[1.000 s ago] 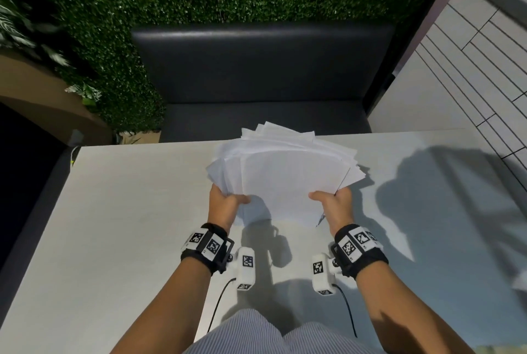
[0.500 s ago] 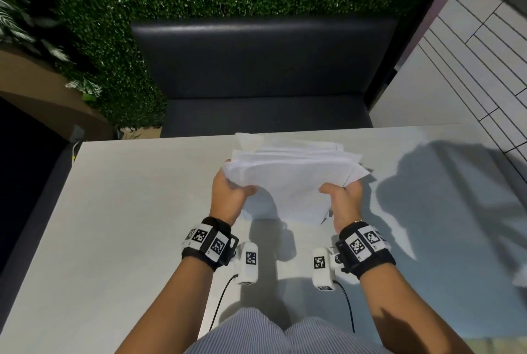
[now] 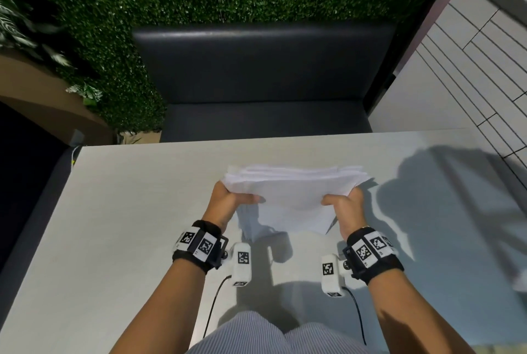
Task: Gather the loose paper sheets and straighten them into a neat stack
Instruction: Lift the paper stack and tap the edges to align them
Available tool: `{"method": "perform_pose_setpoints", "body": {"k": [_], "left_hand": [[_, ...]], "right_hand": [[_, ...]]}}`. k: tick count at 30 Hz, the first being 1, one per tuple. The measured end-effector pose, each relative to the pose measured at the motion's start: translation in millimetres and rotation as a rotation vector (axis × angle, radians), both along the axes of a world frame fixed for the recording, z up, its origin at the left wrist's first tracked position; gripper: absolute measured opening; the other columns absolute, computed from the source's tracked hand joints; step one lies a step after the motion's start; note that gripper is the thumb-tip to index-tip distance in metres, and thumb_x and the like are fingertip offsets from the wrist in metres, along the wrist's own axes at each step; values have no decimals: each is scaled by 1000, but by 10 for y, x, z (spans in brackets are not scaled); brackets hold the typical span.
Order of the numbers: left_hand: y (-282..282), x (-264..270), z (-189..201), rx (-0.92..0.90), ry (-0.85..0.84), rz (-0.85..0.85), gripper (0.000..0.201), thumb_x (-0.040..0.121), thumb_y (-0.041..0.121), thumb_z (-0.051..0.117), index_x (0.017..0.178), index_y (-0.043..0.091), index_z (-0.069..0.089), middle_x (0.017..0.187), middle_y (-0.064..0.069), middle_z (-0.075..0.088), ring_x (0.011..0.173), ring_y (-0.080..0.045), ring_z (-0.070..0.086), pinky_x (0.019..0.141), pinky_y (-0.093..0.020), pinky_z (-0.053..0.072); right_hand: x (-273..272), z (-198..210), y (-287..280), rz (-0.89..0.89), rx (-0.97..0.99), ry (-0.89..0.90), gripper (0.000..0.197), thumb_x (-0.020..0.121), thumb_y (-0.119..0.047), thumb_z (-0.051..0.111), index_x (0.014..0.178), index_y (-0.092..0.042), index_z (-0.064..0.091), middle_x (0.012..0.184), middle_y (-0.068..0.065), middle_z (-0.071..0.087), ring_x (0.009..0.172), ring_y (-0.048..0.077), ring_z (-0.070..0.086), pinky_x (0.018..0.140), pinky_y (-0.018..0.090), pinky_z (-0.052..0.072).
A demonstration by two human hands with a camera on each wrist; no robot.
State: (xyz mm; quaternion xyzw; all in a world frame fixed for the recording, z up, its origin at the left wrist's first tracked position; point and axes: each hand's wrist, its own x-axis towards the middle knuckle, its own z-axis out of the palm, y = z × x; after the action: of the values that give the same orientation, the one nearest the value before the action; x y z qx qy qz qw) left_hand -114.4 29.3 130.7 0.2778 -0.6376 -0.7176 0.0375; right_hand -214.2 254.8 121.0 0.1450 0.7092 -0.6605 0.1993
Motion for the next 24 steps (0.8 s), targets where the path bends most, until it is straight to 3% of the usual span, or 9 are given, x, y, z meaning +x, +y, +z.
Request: {"method": "perform_pose_setpoints", "body": {"k": [2, 4, 6, 8, 12, 15, 18, 21, 24], "left_hand": [[27, 16, 10, -70, 16, 79, 28, 64, -5, 84, 91, -3, 76, 90, -15, 78, 88, -33, 75, 82, -49, 59], [40, 9, 41, -141, 77, 142, 18, 70, -5, 81, 83, 5, 74, 82, -8, 77, 76, -21, 75, 74, -38, 58], [43, 10, 83, -147, 122, 138, 25, 73, -3, 80, 89, 13, 72, 88, -4, 76, 78, -12, 73, 73, -32, 60], [27, 10, 9, -181, 103, 109, 41, 71, -2, 82, 107, 11, 68, 102, -3, 75, 91, -9, 72, 79, -27, 59], [50, -10, -270, -249, 1, 85, 50, 78, 6, 78, 125, 9, 61, 120, -5, 69, 114, -24, 65, 89, -31, 56], [134, -37, -209, -250, 41, 130, 45, 83, 11, 75, 125, 9, 61, 119, -4, 69, 112, -22, 65, 93, -35, 55], [126, -35, -110, -148, 137, 136, 58, 75, -4, 78, 124, 16, 55, 115, 7, 67, 105, -4, 66, 85, -23, 57], [37, -72, -222, -81, 81, 98, 56, 69, -12, 76, 117, 10, 59, 110, -4, 70, 103, -21, 69, 81, -31, 58], [14, -102, -359, -163, -12, 58, 39, 67, -7, 75, 101, 11, 71, 100, -10, 73, 102, -38, 68, 80, -40, 57]], "right_hand": [[-2, 69, -2, -24, -10, 64, 35, 73, 17, 65, 72, -12, 46, 73, 2, 51, 69, 20, 52, 63, 31, 42], [40, 181, -37, -62, -52, 132, 40, 77, 17, 64, 68, -14, 40, 68, -1, 43, 61, 15, 45, 60, 28, 39], [64, 187, -54, -80, -99, 163, 39, 80, 13, 64, 75, -17, 41, 73, -2, 45, 65, 14, 48, 60, 27, 42], [64, 126, -83, -70, -105, 164, 38, 78, 11, 66, 83, -21, 46, 82, -2, 53, 76, 17, 56, 66, 28, 47], [84, 29, -138, -29, -82, 149, 35, 80, 5, 70, 91, -25, 56, 90, -6, 65, 88, 15, 65, 73, 23, 49], [76, 53, -167, -31, -85, 229, 36, 82, 4, 70, 102, -25, 65, 103, -7, 72, 94, 4, 69, 84, 23, 54], [61, 60, -150, -92, -100, 207, 32, 81, 4, 71, 105, -17, 66, 98, -3, 73, 88, 8, 71, 82, 28, 56], [25, -37, -114, -86, -44, 80, 39, 76, 8, 69, 111, -5, 58, 95, 4, 68, 91, 23, 68, 67, 26, 49], [-14, -140, -102, -13, 34, 27, 37, 76, 4, 71, 112, 2, 61, 93, 9, 68, 94, 32, 66, 65, 27, 48]]}}
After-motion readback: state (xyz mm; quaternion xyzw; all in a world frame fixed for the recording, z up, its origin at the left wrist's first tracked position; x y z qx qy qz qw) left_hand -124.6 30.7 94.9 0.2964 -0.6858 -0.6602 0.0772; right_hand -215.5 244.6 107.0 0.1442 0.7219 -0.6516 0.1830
